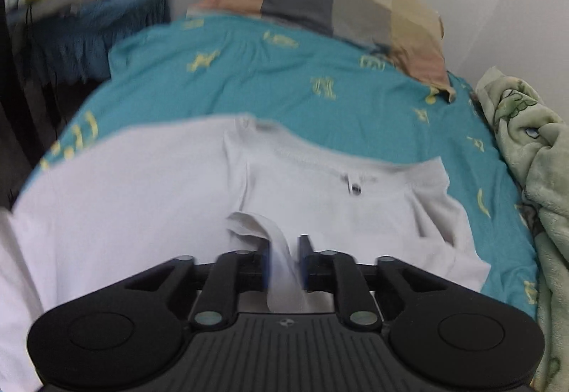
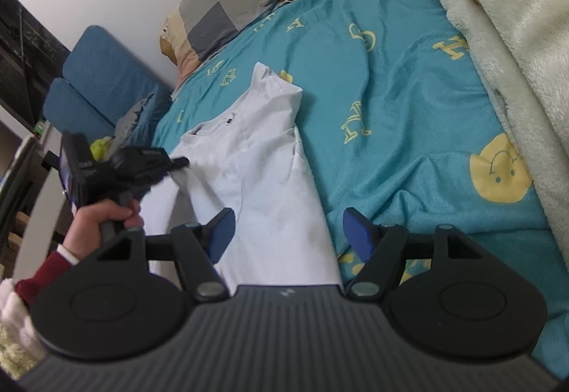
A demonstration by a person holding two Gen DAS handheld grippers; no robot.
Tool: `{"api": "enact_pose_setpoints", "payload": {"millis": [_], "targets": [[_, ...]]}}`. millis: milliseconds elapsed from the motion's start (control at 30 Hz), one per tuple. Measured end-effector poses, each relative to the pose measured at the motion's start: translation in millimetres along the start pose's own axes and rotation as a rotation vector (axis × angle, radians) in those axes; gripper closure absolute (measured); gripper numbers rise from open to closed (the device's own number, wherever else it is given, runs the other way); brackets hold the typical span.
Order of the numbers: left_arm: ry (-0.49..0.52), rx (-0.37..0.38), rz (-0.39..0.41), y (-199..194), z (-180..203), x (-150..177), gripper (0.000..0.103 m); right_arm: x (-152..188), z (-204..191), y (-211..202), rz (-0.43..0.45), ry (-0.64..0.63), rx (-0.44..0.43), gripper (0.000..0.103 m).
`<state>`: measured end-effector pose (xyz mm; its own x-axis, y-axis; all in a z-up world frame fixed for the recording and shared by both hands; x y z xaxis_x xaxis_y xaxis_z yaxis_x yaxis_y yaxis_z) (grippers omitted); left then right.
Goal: Fold clothes
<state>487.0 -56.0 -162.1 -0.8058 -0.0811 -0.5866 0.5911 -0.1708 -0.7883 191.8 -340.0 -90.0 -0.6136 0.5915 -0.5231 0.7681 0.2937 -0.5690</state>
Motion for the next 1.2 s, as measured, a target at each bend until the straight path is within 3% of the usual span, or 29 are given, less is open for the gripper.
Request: {"api": "enact_pose_setpoints", "payload": {"millis": [133,267,500,633,700,833,967,1100,1200], "targets": [[-0.012,0.029,0.029,-33.0,-11.2,20.6,0.065,-1.9,3.0,2.8,-0.008,0.002,0.001,0.033],[0.006,0.081,0.060,-101.8,-16.1,60.4,0.063,-4.0,-5.0,-5.3,-0.009,-0.026,-0.037,0.033],[0.053,0.214,0.026,-233.2,8.8,196.9,0.062,-5.9,-15.9,-42.8,0.018,-0.069,-0.087,0.033],[0.182,0.287,-0.029,-271.9,42.8,277.4,0.063,-8.5,-16.5,-78.6,0.071,-0.051,-0.090,0.033],[0.293,0.286,-0.044,-284.1,59.5,313.5,0.063,-7.8,-16.3,-100.9,0.107,-0.039,-0.093,0.033],[0.416,0.296,-0.112,-293.8,75.1,371.4,0.064,-0.4,-15.7,-129.5,0.145,-0.040,-0.098,0.032],[0.494,0.314,-0.166,-293.7,82.3,398.1,0.067,9.6,-5.8,-124.1,0.121,-0.017,-0.095,0.032],[0.535,0.288,-0.168,-287.1,87.8,394.1,0.100,15.6,0.6,-97.6,0.053,-0.024,-0.062,0.032],[0.508,0.333,-0.139,-307.9,86.0,380.4,0.101,19.5,5.4,-85.4,-0.002,0.004,-0.086,0.032]]}}
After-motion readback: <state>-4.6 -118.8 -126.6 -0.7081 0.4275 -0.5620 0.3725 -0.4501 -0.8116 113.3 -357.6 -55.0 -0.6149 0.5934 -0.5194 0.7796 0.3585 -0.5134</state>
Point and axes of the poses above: each gripper's, at about its wrist camera, not at the fingertips, and y roughly the way its jaws point, z to its right, x to its underside, the point moved 3 cm from there along y, roughly the way its jaws point, and after that the axes turned 5 degrees about -x, right-handed, at the moved point
